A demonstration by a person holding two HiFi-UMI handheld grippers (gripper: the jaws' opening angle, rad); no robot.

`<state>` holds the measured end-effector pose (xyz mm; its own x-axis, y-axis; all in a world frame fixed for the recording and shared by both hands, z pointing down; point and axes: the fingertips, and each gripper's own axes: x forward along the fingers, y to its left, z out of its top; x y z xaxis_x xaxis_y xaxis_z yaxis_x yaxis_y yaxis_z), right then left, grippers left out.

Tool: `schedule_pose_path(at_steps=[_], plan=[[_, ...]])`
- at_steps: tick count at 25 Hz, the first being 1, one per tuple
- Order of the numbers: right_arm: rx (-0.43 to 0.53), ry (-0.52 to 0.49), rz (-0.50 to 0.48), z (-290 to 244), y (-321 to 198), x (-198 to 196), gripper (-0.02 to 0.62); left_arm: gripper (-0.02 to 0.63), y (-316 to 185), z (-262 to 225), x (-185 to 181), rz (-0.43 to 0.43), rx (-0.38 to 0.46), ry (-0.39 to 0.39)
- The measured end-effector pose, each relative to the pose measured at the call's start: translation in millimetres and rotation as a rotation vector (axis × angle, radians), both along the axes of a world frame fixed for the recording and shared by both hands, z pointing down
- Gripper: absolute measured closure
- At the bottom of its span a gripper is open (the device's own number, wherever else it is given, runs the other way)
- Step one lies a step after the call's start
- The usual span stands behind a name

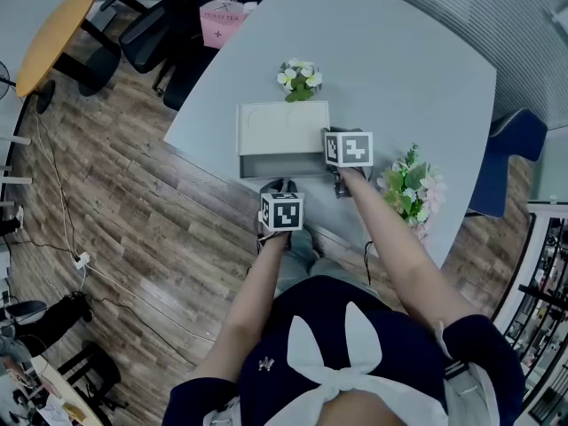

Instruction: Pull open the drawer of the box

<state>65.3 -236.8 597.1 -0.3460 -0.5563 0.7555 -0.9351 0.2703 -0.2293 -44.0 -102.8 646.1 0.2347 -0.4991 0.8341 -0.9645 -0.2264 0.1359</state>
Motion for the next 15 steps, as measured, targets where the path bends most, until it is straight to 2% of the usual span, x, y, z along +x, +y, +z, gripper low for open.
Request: schedule_pose_path(at_steps=[15], plan=[[-0.002, 0.010, 0.003, -1.1, -0.5, 0.3, 0.526, 0.525, 6.8, -1.3, 0.5, 0.022, 0.001, -0.009]])
